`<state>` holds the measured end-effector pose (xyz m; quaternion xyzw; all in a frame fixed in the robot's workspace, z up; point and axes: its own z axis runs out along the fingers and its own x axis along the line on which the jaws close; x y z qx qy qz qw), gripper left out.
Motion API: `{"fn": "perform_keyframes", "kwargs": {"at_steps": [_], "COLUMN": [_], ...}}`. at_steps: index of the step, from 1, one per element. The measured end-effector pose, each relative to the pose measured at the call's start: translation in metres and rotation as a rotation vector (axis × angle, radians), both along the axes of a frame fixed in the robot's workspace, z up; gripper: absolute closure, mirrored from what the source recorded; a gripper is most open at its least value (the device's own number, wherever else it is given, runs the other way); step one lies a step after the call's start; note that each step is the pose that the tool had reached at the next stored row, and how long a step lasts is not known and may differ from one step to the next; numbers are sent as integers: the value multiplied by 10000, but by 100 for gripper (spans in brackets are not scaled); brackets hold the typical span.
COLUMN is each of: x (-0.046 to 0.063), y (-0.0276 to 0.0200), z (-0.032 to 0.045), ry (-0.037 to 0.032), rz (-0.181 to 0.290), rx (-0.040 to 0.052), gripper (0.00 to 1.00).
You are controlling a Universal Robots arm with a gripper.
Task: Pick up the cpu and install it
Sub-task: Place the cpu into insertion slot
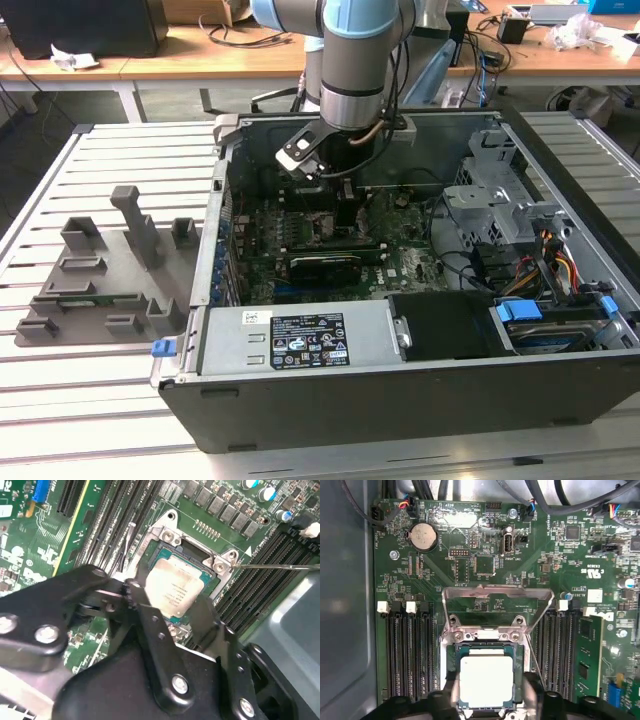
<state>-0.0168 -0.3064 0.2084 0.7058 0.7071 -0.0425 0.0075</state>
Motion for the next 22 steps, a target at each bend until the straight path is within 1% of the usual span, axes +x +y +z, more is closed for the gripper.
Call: {"fn": "perform_keyframes", "kwargs": {"at_steps": [1, 2, 4, 8, 10, 13, 16, 18, 20, 22], "x": [0, 0, -4, -67, -67, -64, 26, 63, 69, 74], "y": [5, 5, 6, 1, 1, -1, 0, -1, 1, 4], "z": [7, 9, 9, 3, -11, -42, -56, -55, -54, -35], "ry": [0, 0, -1, 0, -1, 14, 52, 63, 62, 49], "rz": [-1, 2, -1, 0, -1, 2, 1, 1, 0, 1], "rx": [-32, -49, -55, -2, 18, 11, 17, 15, 19, 43], "gripper": [40, 52, 64, 89, 89, 89, 89, 89, 89, 89]}}
